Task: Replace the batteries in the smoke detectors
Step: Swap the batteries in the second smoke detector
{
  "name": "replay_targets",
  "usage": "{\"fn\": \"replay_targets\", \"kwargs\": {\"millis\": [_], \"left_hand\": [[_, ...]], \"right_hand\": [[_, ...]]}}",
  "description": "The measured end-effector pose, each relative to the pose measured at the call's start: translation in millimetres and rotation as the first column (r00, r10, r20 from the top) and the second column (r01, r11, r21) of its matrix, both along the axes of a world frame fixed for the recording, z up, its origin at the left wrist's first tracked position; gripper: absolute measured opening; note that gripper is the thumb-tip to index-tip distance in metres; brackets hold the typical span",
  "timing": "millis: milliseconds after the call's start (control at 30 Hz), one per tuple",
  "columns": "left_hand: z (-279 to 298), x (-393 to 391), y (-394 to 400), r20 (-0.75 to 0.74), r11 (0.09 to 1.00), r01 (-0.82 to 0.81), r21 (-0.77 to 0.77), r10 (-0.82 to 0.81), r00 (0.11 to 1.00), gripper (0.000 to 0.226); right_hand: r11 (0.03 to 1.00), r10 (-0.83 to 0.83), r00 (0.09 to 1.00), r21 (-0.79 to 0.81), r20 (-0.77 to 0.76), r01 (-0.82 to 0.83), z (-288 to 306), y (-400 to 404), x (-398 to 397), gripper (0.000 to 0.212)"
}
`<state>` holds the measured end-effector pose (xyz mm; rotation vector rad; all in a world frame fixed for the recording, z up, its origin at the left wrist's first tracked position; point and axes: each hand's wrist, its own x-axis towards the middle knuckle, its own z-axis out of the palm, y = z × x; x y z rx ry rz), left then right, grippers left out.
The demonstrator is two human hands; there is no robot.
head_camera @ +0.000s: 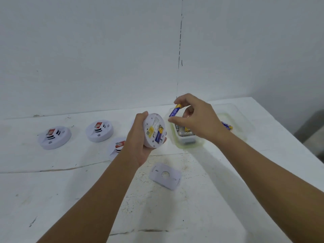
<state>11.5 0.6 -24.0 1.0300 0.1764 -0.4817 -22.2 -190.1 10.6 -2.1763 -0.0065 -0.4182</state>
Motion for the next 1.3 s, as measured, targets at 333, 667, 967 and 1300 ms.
{"fn": "replay_targets", "kwargs": {"millis": [333,667,967,1300], "left_hand": [[-7,-20,9,-0.012,0.984,0.062,-0.166,-0.065,0.998,0.041],[-19,-31,22,-0.066,0.982,0.007,-0.188,-0.019,0.998,0.058],[-20,-23,37,-0.055,0.977,-0.061,-0.203,0.050,0.997,0.058],[-8,-32,36,-0.029,0.983,0.016,-0.184,-0.022,0.999,0.063]], "right_hand": [[0.970,-0.002,0.999,0.242,-0.032,0.009,-48,47,-40,0.042],[0.969,-0.114,0.983,0.234,0.146,0.078,-75,76,-52,0.020],[0.984,0.044,0.971,0.156,0.236,-0.083,-88,90,-59,0.028],[0.948,0.063,0.976,0.294,0.207,-0.124,-85,87,-56,0.025]]}}
